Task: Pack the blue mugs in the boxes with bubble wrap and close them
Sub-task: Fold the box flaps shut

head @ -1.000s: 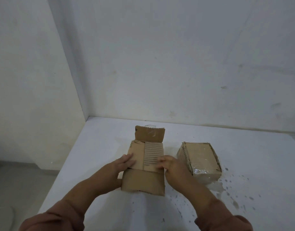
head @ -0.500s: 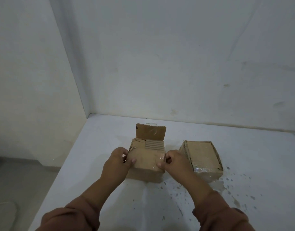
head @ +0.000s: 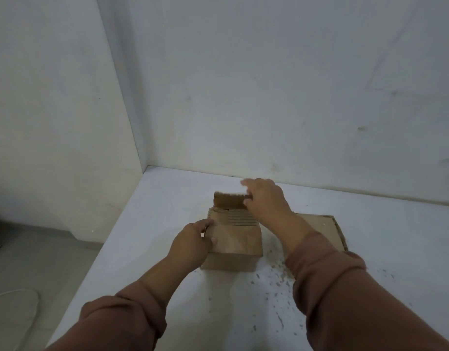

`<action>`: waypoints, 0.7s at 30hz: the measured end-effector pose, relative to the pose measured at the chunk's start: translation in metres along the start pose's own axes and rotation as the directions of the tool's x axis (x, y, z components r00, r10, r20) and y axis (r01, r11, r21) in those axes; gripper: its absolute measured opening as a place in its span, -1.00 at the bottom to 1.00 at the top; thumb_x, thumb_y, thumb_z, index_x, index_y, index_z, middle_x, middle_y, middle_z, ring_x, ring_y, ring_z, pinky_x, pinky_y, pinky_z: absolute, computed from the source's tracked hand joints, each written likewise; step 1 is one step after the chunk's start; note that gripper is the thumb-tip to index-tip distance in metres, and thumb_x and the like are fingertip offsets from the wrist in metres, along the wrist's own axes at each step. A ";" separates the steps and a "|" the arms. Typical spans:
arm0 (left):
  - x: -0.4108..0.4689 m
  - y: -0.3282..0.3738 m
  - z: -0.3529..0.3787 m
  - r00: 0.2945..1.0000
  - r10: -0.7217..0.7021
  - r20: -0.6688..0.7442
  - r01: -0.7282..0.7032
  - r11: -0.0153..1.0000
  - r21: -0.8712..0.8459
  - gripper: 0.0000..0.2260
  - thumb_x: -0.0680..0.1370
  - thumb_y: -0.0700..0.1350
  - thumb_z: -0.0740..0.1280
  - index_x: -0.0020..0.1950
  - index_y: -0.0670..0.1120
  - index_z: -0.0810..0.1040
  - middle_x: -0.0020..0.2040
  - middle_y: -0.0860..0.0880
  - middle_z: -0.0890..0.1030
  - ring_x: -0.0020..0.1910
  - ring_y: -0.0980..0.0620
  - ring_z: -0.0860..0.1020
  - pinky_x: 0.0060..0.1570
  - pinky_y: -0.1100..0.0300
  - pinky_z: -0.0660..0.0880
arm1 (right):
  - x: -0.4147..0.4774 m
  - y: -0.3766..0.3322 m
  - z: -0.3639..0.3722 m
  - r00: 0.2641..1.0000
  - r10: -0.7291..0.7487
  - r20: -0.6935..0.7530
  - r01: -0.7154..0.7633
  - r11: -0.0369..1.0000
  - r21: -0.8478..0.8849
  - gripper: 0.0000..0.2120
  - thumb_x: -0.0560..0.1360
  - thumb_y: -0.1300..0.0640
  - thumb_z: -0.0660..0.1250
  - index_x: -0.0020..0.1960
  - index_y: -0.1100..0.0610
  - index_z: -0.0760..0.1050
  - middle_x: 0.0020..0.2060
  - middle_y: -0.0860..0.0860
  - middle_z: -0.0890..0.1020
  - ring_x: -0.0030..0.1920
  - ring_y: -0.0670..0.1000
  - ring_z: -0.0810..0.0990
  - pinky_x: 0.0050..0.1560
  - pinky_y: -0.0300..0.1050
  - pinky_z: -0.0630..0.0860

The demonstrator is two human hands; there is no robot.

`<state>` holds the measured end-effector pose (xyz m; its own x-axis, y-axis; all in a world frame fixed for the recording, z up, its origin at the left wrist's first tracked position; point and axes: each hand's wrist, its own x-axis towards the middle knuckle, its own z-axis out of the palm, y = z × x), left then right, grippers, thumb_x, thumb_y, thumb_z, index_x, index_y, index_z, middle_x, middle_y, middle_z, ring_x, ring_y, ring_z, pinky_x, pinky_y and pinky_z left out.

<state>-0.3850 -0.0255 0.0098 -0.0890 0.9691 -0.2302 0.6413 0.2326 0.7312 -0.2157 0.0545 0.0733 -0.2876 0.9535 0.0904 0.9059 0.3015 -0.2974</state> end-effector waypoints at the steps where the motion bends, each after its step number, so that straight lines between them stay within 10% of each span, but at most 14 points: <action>1: -0.001 0.000 0.002 1.000 -0.002 -0.007 0.002 1.000 -0.027 -0.59 0.56 -0.09 0.30 0.40 0.08 0.39 0.33 -0.03 0.47 0.21 -0.04 0.51 0.18 0.13 0.46 | -0.002 0.000 0.002 0.999 -0.041 0.014 0.041 0.998 -0.052 -0.63 0.52 0.23 0.23 0.32 0.07 0.43 0.19 0.08 0.54 0.21 0.09 0.45 0.21 -0.06 0.36; 10: -0.002 -0.004 0.006 0.999 0.030 -0.016 -0.031 0.998 -0.052 -0.57 0.56 -0.11 0.28 0.42 0.10 0.35 0.33 0.04 0.49 0.18 0.02 0.53 0.14 0.15 0.44 | -0.048 0.021 0.043 0.937 -0.346 0.042 0.344 0.899 -0.272 -0.88 0.25 0.16 0.39 -0.21 0.09 0.61 -0.36 0.00 0.59 -0.35 0.04 0.57 -0.39 -0.21 0.49; 16: 0.002 -0.003 0.005 0.995 0.094 0.034 -0.096 0.994 0.061 -0.46 0.57 -0.12 0.24 0.49 0.21 0.14 0.17 -0.03 0.49 0.04 -0.03 0.54 -0.06 0.17 0.42 | -0.058 0.013 0.041 0.925 -0.355 0.136 0.380 0.872 -0.308 -0.73 0.38 0.22 0.38 0.08 0.18 0.57 -0.17 0.10 0.60 -0.15 0.11 0.58 -0.24 -0.08 0.51; 21: -0.004 -0.001 0.006 0.970 0.212 0.117 -0.240 0.905 0.350 -0.57 0.62 -0.17 0.07 0.43 0.20 0.32 0.16 -0.08 0.41 -0.03 0.00 0.47 0.00 0.24 0.46 | -0.076 0.003 0.057 0.947 -0.302 0.107 0.321 0.889 -0.327 -0.44 0.03 0.10 0.61 0.02 0.06 0.63 -0.32 0.02 0.57 -0.33 0.01 0.56 -0.45 -0.22 0.49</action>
<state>-0.3810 -0.0301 0.0064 0.1384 0.9799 -0.1437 0.8689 -0.0505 0.4924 -0.2086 -0.0176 0.0109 -0.5797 0.8115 0.0737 0.8146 0.5751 0.0751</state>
